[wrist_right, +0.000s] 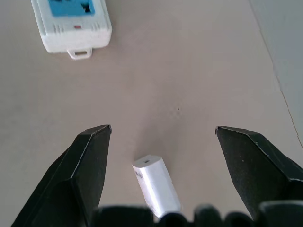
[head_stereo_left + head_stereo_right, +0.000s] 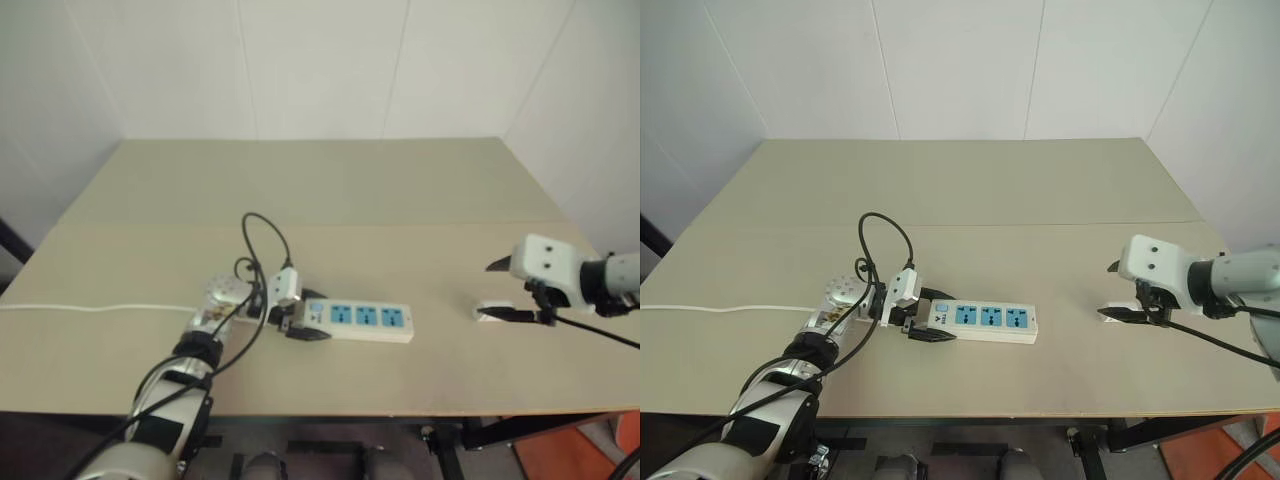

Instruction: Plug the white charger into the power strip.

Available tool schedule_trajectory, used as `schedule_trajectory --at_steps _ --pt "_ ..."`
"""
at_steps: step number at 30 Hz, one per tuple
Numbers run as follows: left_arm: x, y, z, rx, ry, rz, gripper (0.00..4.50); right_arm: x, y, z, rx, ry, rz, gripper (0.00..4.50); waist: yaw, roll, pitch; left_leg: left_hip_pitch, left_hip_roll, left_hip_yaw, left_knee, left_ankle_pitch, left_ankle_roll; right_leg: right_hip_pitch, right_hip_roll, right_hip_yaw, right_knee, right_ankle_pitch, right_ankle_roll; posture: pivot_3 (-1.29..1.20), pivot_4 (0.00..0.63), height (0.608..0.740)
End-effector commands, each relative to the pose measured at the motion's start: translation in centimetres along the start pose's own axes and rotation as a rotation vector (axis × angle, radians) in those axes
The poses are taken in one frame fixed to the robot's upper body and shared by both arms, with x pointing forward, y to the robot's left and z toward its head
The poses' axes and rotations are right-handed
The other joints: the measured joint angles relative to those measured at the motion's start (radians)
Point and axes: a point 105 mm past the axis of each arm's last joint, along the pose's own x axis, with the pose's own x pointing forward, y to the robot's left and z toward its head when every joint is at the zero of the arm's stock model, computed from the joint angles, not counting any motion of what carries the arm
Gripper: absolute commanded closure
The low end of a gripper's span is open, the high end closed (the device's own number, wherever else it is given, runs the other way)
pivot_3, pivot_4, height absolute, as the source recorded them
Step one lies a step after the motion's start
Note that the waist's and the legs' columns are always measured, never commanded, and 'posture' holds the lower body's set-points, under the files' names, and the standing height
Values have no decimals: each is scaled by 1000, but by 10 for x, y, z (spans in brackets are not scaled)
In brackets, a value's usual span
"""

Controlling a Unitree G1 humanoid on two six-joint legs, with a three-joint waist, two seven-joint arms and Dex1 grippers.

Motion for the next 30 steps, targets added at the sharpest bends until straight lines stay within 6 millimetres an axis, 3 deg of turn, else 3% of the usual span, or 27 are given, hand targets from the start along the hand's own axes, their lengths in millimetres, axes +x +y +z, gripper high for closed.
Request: schedule_trajectory --at_steps 1,14,26,30 --pt "7 -1 2 3 -7 -10 1188 2 -7 -5 -81 59 49 332 0 0 0 0 0 0 0 0 0 0 0 0 0 0 0 0 150 740" --pt "11 2 5 -7 -25 21 1188 42 -14 -33 -177 293 257 332 7 1 0 0 0 0 1 0 0 0 0 0 0 0 0 0 150 740" --pt "8 1 3 -11 -21 47 1188 54 -8 -52 -186 367 349 332 5 1 0 0 0 0 0 0 0 0 0 0 0 0 0 0 150 740" --pt "7 1 4 -10 -21 54 1188 57 -5 -53 -185 361 368 1233 3 1 -1 0 0 0 1 0 0 0 0 0 0 0 0 0 150 740"
